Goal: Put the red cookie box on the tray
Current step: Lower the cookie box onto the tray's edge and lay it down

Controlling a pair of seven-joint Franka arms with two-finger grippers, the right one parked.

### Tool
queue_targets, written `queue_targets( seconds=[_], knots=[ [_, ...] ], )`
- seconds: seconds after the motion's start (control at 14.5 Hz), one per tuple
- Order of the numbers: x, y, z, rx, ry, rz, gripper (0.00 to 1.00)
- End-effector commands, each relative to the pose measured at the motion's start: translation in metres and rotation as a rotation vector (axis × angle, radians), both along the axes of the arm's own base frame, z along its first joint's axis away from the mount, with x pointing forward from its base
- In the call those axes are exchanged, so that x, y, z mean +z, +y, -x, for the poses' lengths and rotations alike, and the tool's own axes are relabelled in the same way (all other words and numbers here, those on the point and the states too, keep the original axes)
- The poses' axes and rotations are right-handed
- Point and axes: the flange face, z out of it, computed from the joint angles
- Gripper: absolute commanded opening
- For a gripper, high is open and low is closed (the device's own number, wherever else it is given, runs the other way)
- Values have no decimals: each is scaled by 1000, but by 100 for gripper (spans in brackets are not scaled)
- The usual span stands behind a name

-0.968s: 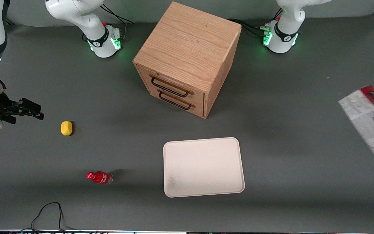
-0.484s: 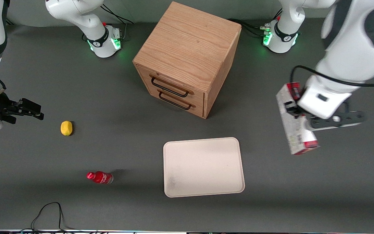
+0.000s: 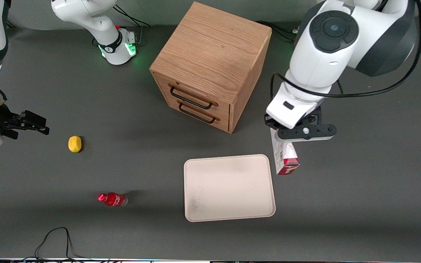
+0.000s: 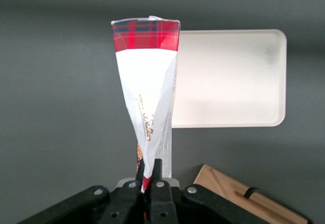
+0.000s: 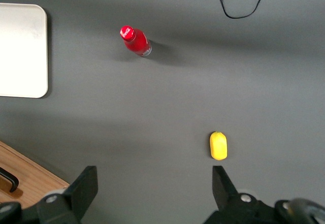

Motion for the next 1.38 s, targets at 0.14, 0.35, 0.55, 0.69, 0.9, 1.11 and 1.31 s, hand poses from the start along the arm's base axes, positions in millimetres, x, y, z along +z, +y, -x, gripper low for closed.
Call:
queue_targets(
  seconds=[0.14,0.35,0.55,0.69,0.9,1.11,1.31],
  knots=[
    [-63,-14,-45,35,19,0,0],
    [-136,-15,-75,46,14,9,0],
    [-210,-9,-92,13,11,10,0],
    [-240,9,-102,5,6,18,0],
    [-278,12,-104,-10,10,14,0],
    [-298,9,-101,3,1,23,0],
    [-308,7,-98,19,16,20,0]
  ],
)
